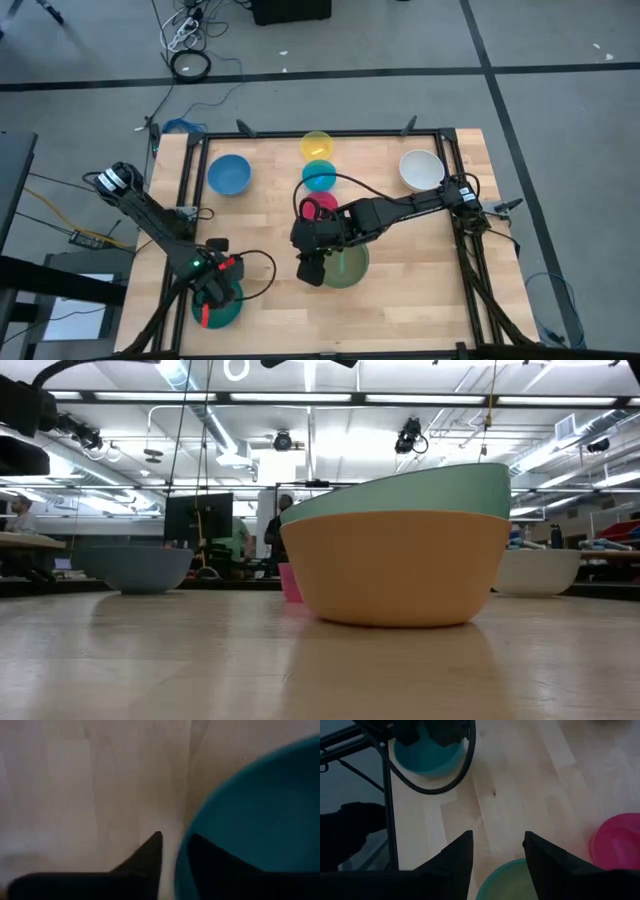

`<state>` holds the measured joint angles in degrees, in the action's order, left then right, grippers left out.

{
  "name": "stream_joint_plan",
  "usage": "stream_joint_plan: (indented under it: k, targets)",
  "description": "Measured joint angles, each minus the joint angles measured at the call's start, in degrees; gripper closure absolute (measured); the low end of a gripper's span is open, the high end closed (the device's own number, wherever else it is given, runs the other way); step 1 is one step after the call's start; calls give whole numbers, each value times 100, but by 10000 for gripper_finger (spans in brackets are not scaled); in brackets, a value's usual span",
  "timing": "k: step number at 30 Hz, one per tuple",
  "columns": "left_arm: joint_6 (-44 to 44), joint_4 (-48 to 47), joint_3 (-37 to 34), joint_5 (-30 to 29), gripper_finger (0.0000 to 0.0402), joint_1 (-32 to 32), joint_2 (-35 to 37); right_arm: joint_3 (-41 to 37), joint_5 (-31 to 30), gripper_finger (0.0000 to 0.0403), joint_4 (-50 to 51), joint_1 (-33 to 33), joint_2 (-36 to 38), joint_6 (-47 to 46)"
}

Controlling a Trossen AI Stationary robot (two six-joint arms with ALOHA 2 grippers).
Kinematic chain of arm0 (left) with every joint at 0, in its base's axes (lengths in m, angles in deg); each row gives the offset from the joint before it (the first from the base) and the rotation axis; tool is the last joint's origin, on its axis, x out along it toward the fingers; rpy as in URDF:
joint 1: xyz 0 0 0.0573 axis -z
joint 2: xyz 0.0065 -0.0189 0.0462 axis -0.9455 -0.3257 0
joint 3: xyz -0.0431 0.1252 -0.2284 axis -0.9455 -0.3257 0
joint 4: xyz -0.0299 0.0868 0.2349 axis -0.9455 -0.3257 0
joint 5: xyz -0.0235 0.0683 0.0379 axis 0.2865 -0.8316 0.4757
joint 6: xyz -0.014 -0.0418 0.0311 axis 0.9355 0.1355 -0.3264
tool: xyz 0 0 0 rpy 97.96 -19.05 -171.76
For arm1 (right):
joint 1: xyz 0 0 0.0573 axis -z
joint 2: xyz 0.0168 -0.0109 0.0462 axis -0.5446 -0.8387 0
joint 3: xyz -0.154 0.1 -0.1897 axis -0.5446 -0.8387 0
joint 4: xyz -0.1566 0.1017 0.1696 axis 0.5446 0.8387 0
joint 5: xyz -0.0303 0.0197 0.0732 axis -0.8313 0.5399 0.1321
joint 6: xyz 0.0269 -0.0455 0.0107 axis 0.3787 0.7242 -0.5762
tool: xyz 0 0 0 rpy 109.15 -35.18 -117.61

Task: Nest bowls inside each other
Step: Stack the dark green bowl on top of the light green bowl

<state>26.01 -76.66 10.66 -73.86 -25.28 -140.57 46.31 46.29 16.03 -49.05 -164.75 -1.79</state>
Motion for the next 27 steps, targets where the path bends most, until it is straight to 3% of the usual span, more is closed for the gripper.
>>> stream_joint_plan:
  k: [2, 4, 10, 18, 23, 27]
  targets:
    - [-18, 4, -12, 66, 365, -58, 1, 0, -48, 239, 48, 0, 7, 0]
    - [-34, -36, 22, 139, 386, -174, 30, 0, -171, 242, 162, -1, 27, 4]
    - [-638, -301, 286, -54, 395, -634, 22, 222, -1165, 276, 1105, -4, 340, 47]
    - [-1941, -284, 1143, -644, 395, -1840, 9, 332, -2248, 307, 2285, -194, 1182, -575]
    - [-2984, 81, 1999, -549, 395, -2528, 9, 332, -2735, 307, 3106, -441, 1408, -1216]
    - [-3568, 1111, 2281, -23, 395, -3199, -3, 332, -2931, 307, 3241, -629, 1499, -1419]
